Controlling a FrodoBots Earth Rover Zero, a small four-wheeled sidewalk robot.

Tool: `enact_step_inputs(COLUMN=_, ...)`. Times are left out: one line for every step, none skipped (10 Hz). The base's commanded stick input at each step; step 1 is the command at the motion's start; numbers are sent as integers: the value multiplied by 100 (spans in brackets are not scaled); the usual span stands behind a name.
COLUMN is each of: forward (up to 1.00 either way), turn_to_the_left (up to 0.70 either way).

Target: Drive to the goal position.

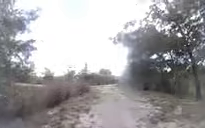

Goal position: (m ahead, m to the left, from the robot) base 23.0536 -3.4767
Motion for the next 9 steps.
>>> enact_step_inputs(forward=85, turn_to_the_left=0)
enact_step_inputs(forward=85, turn_to_the_left=0)
enact_step_inputs(forward=85, turn_to_the_left=0)
enact_step_inputs(forward=85, turn_to_the_left=0)
enact_step_inputs(forward=85, turn_to_the_left=0)
enact_step_inputs(forward=85, turn_to_the_left=0)
enact_step_inputs(forward=85, turn_to_the_left=0)
enact_step_inputs(forward=85, turn_to_the_left=0)
enact_step_inputs(forward=85, turn_to_the_left=0)
